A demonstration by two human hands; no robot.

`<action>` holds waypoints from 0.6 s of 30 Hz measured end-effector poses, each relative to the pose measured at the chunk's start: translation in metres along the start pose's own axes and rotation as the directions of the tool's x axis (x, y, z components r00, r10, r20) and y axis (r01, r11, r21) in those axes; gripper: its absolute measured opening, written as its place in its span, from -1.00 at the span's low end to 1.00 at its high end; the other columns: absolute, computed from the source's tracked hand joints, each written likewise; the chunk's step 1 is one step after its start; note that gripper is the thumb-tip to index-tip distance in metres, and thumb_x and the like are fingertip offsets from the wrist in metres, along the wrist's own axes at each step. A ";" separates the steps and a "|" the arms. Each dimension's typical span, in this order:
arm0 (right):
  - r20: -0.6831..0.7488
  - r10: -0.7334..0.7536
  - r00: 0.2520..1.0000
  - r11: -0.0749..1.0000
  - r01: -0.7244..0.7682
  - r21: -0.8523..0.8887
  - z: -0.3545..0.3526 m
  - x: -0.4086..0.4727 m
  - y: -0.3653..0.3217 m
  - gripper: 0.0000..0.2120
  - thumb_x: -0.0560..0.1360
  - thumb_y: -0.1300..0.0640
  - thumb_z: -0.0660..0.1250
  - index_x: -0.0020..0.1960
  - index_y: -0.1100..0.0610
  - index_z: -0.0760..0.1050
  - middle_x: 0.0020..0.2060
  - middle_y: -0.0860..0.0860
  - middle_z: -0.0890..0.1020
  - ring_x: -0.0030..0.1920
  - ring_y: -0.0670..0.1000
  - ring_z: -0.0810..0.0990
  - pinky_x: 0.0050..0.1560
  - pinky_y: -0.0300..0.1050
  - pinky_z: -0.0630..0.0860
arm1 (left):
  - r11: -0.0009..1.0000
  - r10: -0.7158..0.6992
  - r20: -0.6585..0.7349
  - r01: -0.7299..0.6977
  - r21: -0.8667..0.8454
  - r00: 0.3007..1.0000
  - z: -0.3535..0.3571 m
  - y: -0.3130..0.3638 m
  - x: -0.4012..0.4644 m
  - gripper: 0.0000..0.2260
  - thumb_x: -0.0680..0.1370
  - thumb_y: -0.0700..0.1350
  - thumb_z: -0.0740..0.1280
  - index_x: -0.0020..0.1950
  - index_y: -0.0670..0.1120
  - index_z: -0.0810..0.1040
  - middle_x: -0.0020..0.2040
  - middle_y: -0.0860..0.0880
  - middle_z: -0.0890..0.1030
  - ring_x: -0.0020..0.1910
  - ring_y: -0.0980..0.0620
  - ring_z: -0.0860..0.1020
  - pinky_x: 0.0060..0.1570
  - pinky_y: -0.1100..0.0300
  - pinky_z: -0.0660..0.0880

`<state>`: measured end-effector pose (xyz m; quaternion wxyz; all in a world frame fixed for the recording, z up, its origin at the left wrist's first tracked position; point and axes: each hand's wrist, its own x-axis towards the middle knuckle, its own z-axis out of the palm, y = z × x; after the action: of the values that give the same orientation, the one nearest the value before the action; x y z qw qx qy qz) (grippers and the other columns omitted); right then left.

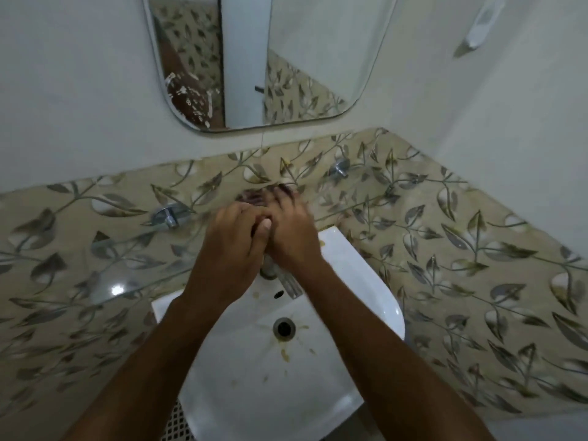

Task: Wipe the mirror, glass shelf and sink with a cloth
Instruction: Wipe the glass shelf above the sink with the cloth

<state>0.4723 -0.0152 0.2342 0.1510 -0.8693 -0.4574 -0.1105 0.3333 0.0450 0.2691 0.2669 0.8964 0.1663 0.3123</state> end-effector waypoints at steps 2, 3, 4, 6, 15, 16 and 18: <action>0.032 -0.118 0.993 0.993 0.117 0.013 -0.005 -0.007 0.004 -0.39 0.54 -0.22 0.00 0.52 -0.02 0.32 0.49 0.06 0.37 0.51 0.13 0.28 0.52 0.22 0.15 | 1.000 0.008 -0.011 -0.008 -0.028 1.000 0.005 0.007 0.007 -0.72 0.65 0.03 0.13 0.22 -0.07 0.51 0.08 -0.02 0.49 0.09 -0.01 0.43 0.12 0.07 0.39; 0.019 -0.082 0.996 0.996 0.082 0.024 -0.010 -0.004 0.017 -0.42 0.56 -0.24 0.01 0.49 -0.04 0.35 0.48 0.03 0.40 0.48 0.10 0.32 0.52 0.23 0.12 | 0.999 0.029 -0.016 -0.030 -0.023 0.999 0.006 0.009 0.009 -0.72 0.64 0.02 0.16 0.23 -0.07 0.50 0.07 -0.03 0.49 0.08 -0.01 0.43 0.11 0.08 0.38; 0.003 -0.015 1.000 1.000 0.015 0.010 -0.015 0.001 0.032 -0.41 0.57 -0.27 -0.03 0.48 -0.05 0.36 0.47 0.02 0.41 0.46 0.08 0.35 0.52 0.24 0.08 | 0.998 0.057 -0.020 -0.057 -0.011 0.998 0.007 0.009 0.008 -0.73 0.63 0.02 0.17 0.24 -0.07 0.50 0.07 -0.03 0.49 0.07 -0.02 0.43 0.09 0.08 0.37; -0.012 0.147 0.989 0.984 -0.147 -0.095 -0.022 0.014 0.073 -0.32 0.56 -0.33 -0.14 0.52 -0.03 0.32 0.47 0.04 0.41 0.48 0.10 0.34 0.53 0.27 -0.04 | 0.995 0.095 -0.025 -0.095 0.015 0.995 0.007 0.002 0.003 -0.74 0.62 -0.02 0.20 0.24 -0.08 0.51 0.08 -0.03 0.50 0.07 -0.04 0.45 0.09 0.05 0.39; 0.049 0.270 0.961 0.957 -0.263 -0.124 -0.020 0.028 0.077 -0.32 0.66 -0.24 -0.06 0.59 0.21 0.16 0.55 0.18 0.26 0.56 0.24 0.13 0.58 0.17 -0.10 | 0.997 0.055 0.014 -0.056 0.062 0.998 0.014 -0.018 0.003 -0.68 0.59 0.02 0.16 0.27 -0.05 0.51 0.12 0.00 0.52 0.12 0.00 0.46 0.12 0.24 0.27; 0.039 0.181 0.983 0.977 -0.175 -0.120 -0.018 0.023 0.071 -0.34 0.65 -0.24 -0.03 0.57 0.18 0.21 0.52 0.15 0.32 0.54 0.21 0.19 0.56 0.18 -0.09 | 0.995 0.065 0.020 -0.067 0.070 0.998 0.017 -0.017 0.006 -0.68 0.59 0.02 0.16 0.27 -0.05 0.51 0.12 -0.01 0.53 0.12 0.00 0.46 0.12 0.26 0.26; 0.017 0.099 0.995 0.972 -0.093 -0.216 -0.023 0.025 0.079 -0.35 0.64 -0.27 -0.04 0.52 0.15 0.31 0.46 0.10 0.44 0.49 0.14 0.34 0.55 0.23 -0.18 | 0.992 0.084 0.036 -0.087 0.086 0.996 0.021 -0.014 0.011 -0.68 0.59 0.01 0.17 0.28 -0.04 0.51 0.14 -0.02 0.52 0.12 0.00 0.46 0.12 0.28 0.25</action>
<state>0.5505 -0.0470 0.2514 0.0551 -0.9032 -0.4021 -0.1397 0.3531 0.0532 0.2518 0.2163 0.9185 0.1372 0.3013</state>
